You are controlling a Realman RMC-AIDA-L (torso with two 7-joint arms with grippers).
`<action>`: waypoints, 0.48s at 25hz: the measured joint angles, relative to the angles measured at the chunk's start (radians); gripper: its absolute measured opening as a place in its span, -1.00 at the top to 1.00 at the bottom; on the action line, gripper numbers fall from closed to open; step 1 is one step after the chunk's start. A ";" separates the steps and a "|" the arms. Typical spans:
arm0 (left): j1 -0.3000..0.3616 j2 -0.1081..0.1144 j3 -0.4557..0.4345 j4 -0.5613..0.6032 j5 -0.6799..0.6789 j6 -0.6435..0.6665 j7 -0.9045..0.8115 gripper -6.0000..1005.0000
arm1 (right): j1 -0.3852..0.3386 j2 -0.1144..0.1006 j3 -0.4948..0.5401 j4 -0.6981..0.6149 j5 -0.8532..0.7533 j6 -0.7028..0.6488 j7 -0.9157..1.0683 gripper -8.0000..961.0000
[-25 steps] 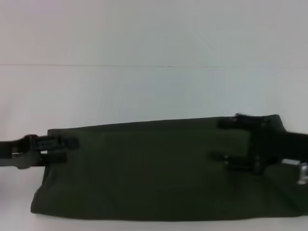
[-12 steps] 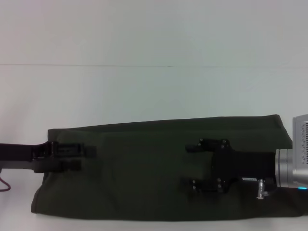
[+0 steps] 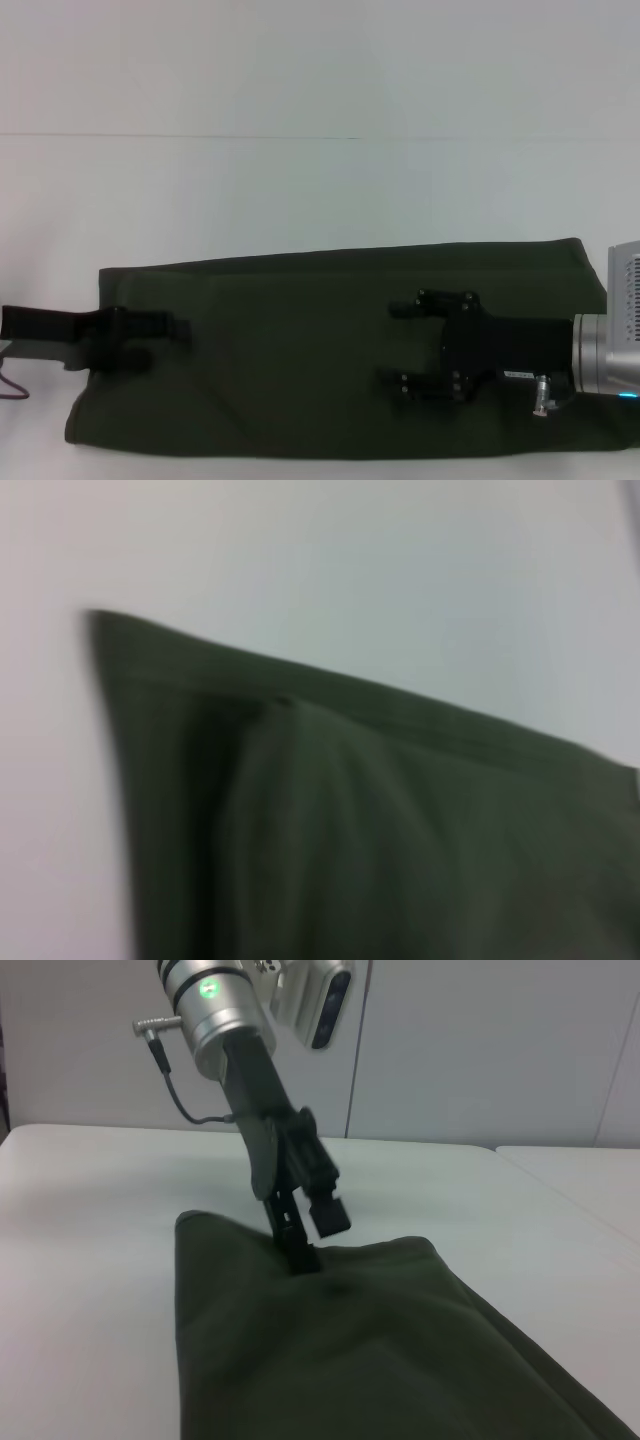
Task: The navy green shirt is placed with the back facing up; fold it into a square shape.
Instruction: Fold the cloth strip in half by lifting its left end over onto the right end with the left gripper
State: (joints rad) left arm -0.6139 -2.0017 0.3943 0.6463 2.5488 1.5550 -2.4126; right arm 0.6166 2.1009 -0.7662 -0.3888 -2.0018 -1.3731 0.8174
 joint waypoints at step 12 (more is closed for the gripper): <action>0.010 0.000 -0.029 0.061 0.063 -0.088 -0.018 -0.81 | -0.001 -0.001 0.003 0.001 0.002 0.005 0.002 -0.66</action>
State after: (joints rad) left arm -0.6042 -2.0013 0.3657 0.7073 2.6121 1.4668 -2.4305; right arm 0.6151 2.0998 -0.7634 -0.3880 -2.0001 -1.3682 0.8195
